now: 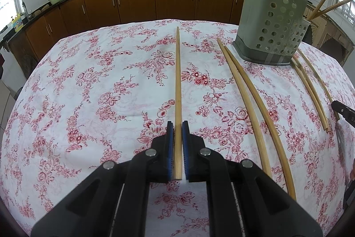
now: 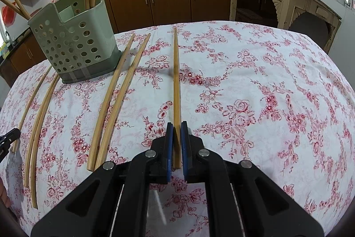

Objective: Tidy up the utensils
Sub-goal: 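Lower both grippers to the table and close each on a bamboo chopstick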

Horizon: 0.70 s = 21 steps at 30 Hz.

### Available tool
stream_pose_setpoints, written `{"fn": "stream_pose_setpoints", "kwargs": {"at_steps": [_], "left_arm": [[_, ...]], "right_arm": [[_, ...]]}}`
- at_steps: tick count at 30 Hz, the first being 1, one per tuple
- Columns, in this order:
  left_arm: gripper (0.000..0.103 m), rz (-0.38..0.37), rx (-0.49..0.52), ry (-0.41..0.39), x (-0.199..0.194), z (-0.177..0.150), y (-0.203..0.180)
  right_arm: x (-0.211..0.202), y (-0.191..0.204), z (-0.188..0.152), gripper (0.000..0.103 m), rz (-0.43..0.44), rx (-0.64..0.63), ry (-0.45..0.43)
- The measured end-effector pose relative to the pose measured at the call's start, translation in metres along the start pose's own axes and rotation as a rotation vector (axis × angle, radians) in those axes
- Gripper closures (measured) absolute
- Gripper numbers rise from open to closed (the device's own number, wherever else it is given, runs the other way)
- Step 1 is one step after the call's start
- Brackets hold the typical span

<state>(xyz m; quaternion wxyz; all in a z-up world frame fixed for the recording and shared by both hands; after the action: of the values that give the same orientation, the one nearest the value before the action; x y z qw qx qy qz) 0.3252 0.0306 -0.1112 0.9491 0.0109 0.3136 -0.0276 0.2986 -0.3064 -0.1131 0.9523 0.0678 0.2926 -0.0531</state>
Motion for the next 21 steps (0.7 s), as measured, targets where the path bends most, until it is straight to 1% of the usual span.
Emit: {"fn": "stream_pose_setpoints", "kwargs": {"at_steps": [3,9,14,16,18,21], "left_arm": [[0.091,0.005,0.001,0.000,0.000,0.000,0.000],[0.086,0.040,0.023,-0.001,0.000,0.000,-0.001],[0.085,0.063,0.045,-0.001,-0.003,-0.003,-0.004],[0.088,0.061,0.052,-0.002,-0.004,-0.004,-0.005],[0.095,0.055,0.060,-0.002,-0.007,-0.005,-0.007],[0.095,0.060,0.078,-0.003,-0.012,-0.008,-0.010]], "right_arm": [[-0.001,-0.001,-0.001,0.095,0.002,0.006,0.000],[-0.003,-0.001,-0.001,0.095,0.004,0.012,0.000],[-0.003,-0.001,-0.001,0.095,0.005,0.013,-0.001],[-0.003,-0.001,-0.001,0.096,0.004,0.012,-0.001],[-0.003,0.000,-0.001,0.096,-0.001,0.003,-0.003],[-0.011,0.003,-0.002,0.096,-0.006,-0.022,-0.018]]}}
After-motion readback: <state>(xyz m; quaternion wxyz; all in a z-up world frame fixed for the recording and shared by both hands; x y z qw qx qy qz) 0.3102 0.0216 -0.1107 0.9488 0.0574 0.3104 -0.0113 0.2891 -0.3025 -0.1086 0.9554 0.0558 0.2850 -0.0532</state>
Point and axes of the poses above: each gripper's, at about its wrist camera, not at the fingertips, and x roughly the way its jaws point, y to its left, z to its top, the point moved 3 cm from there along x, roughly the way its jaws point, and after that the axes turned 15 degrees about -y, right-handed, at the moved point
